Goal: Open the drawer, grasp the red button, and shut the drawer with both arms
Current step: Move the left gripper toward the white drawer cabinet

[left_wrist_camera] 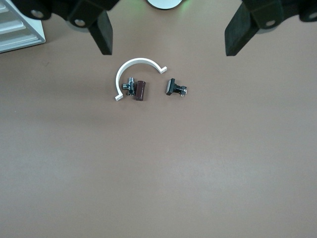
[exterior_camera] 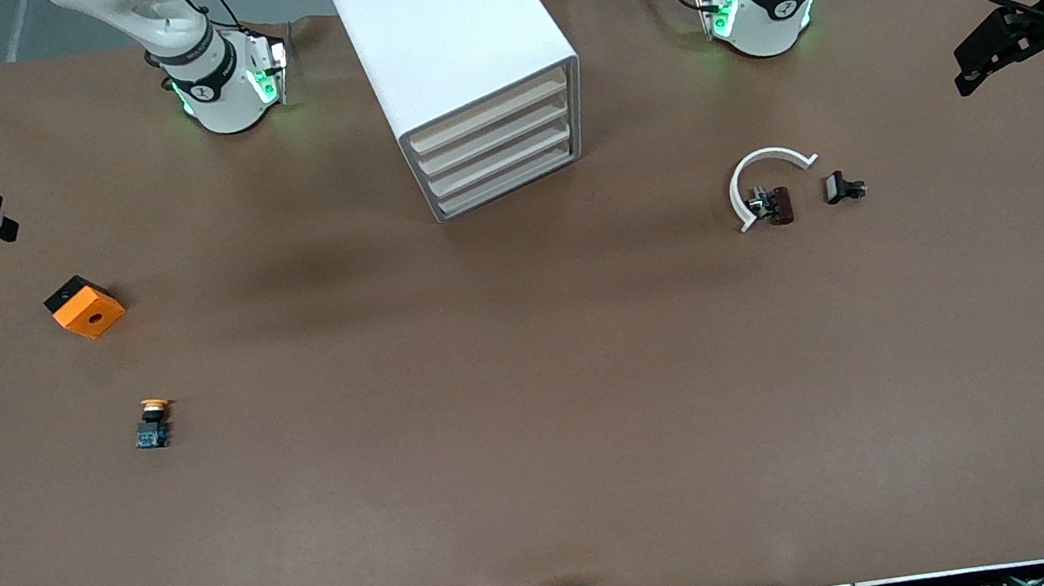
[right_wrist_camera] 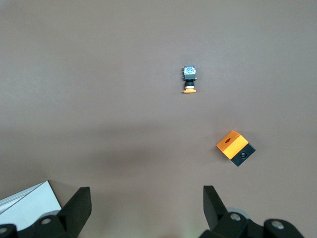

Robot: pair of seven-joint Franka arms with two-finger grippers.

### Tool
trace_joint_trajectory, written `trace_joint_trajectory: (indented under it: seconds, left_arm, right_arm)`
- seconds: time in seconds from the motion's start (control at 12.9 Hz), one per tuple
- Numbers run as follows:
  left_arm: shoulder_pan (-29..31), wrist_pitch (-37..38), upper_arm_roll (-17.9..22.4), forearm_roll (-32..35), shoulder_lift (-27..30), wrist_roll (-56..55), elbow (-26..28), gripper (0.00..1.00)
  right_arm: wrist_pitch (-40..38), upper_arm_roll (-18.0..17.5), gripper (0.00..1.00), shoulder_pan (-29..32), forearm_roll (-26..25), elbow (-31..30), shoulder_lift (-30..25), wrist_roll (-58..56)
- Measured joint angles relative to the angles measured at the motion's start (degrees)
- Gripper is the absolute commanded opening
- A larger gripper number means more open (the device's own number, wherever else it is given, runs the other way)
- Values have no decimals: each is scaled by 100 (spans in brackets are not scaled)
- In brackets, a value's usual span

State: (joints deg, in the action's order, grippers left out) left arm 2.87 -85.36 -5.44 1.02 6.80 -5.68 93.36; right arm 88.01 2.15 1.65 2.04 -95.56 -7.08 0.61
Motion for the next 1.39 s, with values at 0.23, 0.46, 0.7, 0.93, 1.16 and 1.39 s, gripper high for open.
trace_joint_trajectory:
  seconds: [0.23,0.46,0.7,0.93,1.16,1.39]
  left_arm:
    - [-2,4,0,0,-30,1,-30,100]
    - [-7,9,-3,0,-85,11,-32,100]
    - [-42,7,-40,-37,-343,12,-32,100]
    - [-109,-13,-239,-321,-1013,11,-11,100]
    - [-145,-407,-566,-374,-1742,-615,9,100]
    - [-160,-523,-1023,-474,-2146,-2264,9,100]
  right_arm:
    - [1,0,100,8,2,0,0,-1]
    - [1,0,100,13,2,-1,0,-2]
    - [1,4,100,57,2,-4,0,-3]
    - [5,16,100,101,1,-9,-1,-11]
    - [7,13,100,101,-12,-12,-2,-14]
    - [7,10,100,101,-180,-17,-2,-15]
